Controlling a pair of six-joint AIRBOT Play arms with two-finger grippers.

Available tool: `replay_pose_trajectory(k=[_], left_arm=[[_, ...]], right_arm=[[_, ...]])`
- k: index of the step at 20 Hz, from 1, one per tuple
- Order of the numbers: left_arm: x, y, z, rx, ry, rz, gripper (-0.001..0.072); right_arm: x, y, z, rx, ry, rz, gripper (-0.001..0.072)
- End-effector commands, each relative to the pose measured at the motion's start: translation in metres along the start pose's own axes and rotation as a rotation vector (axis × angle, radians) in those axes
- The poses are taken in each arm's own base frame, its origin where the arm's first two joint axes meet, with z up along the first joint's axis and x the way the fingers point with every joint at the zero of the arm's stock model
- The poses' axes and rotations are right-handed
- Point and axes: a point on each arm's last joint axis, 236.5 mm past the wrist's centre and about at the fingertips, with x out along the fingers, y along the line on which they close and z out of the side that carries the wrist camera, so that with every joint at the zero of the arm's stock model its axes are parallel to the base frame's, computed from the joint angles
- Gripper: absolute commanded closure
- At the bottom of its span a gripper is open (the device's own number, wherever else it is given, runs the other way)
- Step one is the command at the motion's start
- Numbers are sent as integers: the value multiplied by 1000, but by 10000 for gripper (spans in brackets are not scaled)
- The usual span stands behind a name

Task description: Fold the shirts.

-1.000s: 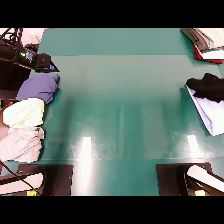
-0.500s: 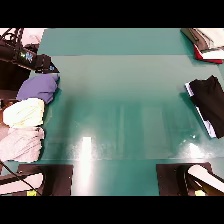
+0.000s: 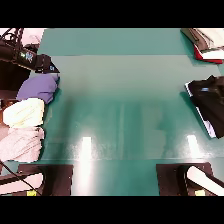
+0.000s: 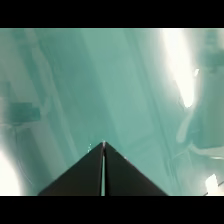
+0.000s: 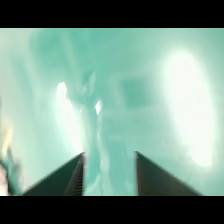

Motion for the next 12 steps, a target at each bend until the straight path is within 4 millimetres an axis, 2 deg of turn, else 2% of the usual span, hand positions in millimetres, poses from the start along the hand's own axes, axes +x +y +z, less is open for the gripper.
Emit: replay_pose_trajectory(k=[1,3,6,9,12], left_arm=[[0,2,9,-3,-37,7,683],[0,3,12,-3,-52,11,683],[0,4,16,-3,-67,14,684],[-1,4,17,-3,-70,15,683],[-1,4,17,-3,-70,15,683]], right_arm=[[49,80,-39,-212,120,104,699],[71,112,-62,-317,157,133,693],[91,146,-88,-417,179,169,693],[100,162,-100,-460,179,190,693],[102,165,-105,-471,189,195,693]])
